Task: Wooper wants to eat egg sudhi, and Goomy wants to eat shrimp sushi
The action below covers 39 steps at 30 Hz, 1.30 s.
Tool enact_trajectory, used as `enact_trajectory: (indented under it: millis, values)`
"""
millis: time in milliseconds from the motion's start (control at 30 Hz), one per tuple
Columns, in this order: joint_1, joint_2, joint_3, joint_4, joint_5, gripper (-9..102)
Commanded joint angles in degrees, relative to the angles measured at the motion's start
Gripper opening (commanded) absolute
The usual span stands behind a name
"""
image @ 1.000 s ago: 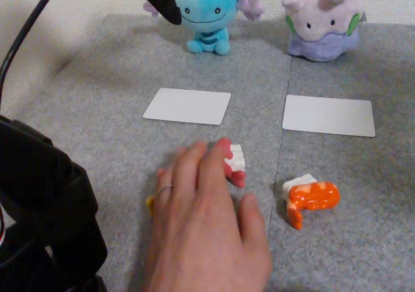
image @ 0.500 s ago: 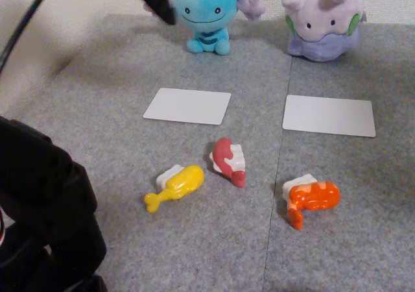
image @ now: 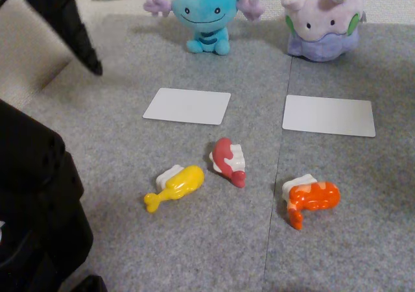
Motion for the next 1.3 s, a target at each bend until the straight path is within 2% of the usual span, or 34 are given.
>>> enact_trajectory:
  millis: [0, 267, 467, 600, 1267]
  values:
    - [-0.97, 0.53, 1.93, -2.81, 0.18, 84]
    - [-0.09, 0.88, 11.25, -10.11, -0.79, 81]
    - [3.52, 1.41, 11.43, -10.20, -3.60, 55]
    - [4.39, 1.41, 11.34, -10.28, -3.87, 47]
    - [3.69, 1.41, 10.81, -10.28, -0.70, 46]
